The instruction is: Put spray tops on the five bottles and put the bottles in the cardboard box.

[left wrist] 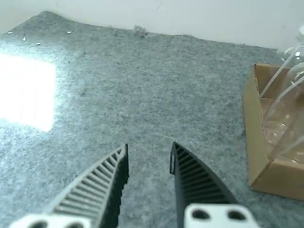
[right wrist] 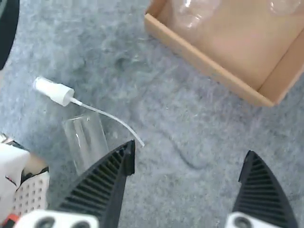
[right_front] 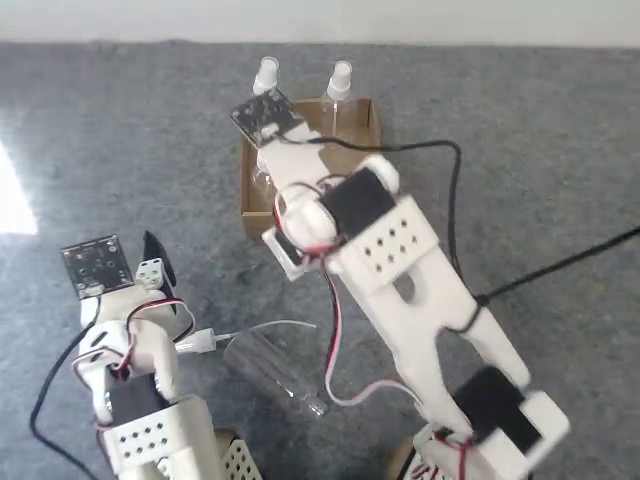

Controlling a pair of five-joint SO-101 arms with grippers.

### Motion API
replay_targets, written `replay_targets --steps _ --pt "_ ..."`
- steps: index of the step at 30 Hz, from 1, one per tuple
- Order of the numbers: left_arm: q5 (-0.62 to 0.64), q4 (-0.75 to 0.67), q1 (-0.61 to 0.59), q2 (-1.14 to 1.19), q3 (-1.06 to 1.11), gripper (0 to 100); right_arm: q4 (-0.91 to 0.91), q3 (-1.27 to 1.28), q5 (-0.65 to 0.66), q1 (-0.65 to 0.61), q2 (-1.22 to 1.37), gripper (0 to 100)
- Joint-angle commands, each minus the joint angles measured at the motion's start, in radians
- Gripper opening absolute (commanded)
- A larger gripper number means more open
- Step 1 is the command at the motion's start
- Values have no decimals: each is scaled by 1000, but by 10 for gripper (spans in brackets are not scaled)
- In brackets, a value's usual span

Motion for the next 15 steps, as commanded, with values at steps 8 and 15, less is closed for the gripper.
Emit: replay_targets --steps 8,15 --pt "12 -34 -9 -17 -33 134 -229 381 9 -77 -309 314" --pt "55 -69 -95 -15 -33 134 -326 522 8 -124 -367 314"
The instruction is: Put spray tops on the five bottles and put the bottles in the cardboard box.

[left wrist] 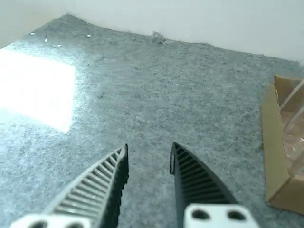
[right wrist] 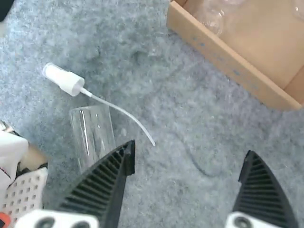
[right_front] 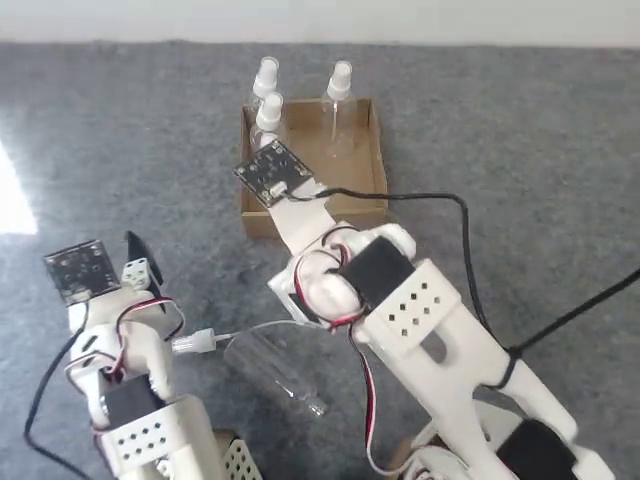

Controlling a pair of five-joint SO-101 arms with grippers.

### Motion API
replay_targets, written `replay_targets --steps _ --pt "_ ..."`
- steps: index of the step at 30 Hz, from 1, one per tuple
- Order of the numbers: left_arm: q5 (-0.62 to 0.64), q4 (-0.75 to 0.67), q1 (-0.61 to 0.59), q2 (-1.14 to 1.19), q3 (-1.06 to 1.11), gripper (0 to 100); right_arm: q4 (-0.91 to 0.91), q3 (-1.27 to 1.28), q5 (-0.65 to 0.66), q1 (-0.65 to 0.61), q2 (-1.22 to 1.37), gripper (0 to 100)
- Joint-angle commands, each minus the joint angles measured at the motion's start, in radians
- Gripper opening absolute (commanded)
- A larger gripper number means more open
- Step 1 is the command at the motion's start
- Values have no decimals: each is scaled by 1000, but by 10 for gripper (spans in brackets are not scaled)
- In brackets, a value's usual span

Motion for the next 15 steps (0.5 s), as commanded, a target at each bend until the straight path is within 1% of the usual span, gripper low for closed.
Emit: replay_targets --steps 1,6,9,12,15 --pt "52 -37 -38 -15 -35 134 -65 40 8 -59 -62 314" --pt "55 -38 -95 -15 -39 134 -145 138 6 -170 -58 314" --pt "57 -66 -114 -15 -36 134 -214 206 5 -223 -53 314" --pt "72 -64 -115 -15 -36 134 -292 276 5 -274 -59 314" --pt "89 -64 -114 -15 -36 134 -334 313 5 -308 -53 314"
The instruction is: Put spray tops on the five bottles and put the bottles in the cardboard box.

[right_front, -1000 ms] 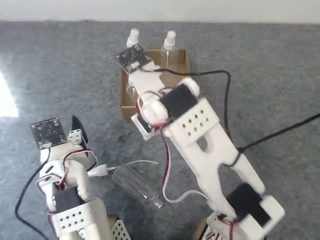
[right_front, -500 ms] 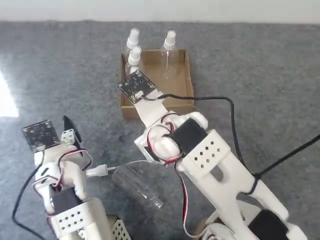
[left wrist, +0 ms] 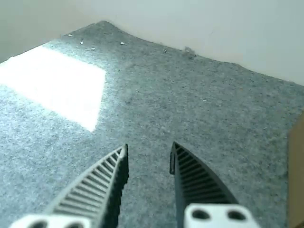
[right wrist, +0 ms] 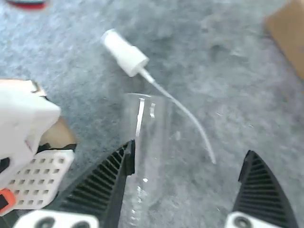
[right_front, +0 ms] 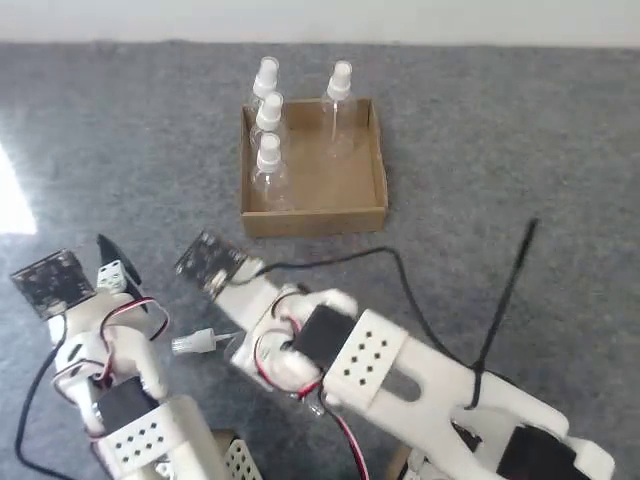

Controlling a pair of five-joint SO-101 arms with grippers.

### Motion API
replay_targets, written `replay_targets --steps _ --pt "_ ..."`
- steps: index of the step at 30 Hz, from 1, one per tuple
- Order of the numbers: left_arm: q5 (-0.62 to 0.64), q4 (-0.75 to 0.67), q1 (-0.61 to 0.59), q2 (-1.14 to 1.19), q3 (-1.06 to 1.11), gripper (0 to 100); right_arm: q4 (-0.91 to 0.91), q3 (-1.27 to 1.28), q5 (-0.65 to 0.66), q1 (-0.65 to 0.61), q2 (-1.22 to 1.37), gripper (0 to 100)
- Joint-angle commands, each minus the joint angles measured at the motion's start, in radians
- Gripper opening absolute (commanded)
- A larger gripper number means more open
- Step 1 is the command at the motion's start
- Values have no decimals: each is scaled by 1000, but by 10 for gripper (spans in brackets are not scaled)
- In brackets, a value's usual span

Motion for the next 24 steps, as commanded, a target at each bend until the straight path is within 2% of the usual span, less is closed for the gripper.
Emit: replay_targets --steps 1,7,12,24 --pt "29 -26 -3 -15 -36 134 -59 14 5 -41 -39 314" --pt "29 -26 -12 -15 -38 134 -159 101 5 -64 -39 314" --pt "38 -28 -71 -15 -45 134 -199 133 5 -74 -39 314" --pt "66 -28 -72 -15 -48 134 -355 232 5 -68 4 314"
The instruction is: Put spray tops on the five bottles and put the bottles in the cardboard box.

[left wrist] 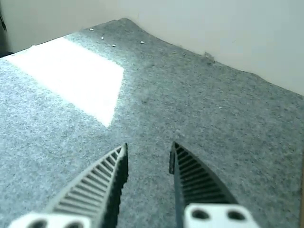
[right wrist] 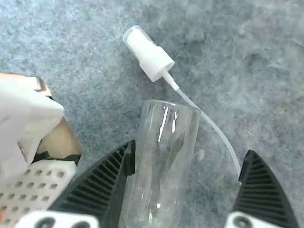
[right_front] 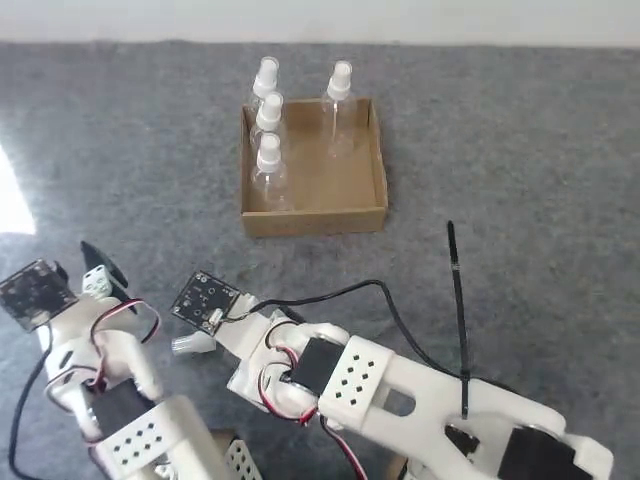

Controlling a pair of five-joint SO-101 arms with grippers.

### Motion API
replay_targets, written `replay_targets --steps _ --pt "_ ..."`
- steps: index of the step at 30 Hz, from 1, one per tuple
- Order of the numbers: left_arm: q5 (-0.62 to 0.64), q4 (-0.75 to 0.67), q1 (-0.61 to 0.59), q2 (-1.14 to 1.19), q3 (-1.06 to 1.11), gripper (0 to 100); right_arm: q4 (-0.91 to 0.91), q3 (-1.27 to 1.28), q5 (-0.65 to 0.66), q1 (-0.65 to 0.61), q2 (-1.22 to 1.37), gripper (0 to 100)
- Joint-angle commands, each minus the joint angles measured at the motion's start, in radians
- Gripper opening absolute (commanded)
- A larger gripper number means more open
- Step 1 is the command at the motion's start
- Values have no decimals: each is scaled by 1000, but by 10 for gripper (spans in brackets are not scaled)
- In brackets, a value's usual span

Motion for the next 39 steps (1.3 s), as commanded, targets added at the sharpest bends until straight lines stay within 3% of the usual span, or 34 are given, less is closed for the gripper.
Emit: replay_targets --steps 1,11,19,31,39 --pt "12 -28 -2 -15 -48 134 -51 -15 6 -1 27 314" --pt "12 -28 -2 -15 -48 134 -64 -121 11 67 231 311" --pt "12 -28 -2 -15 -48 134 -71 -135 14 88 232 117" --pt "12 -28 -2 -15 -48 134 -61 -143 8 128 225 105" --pt "12 -28 -2 -15 -48 134 113 -212 -101 208 114 104"
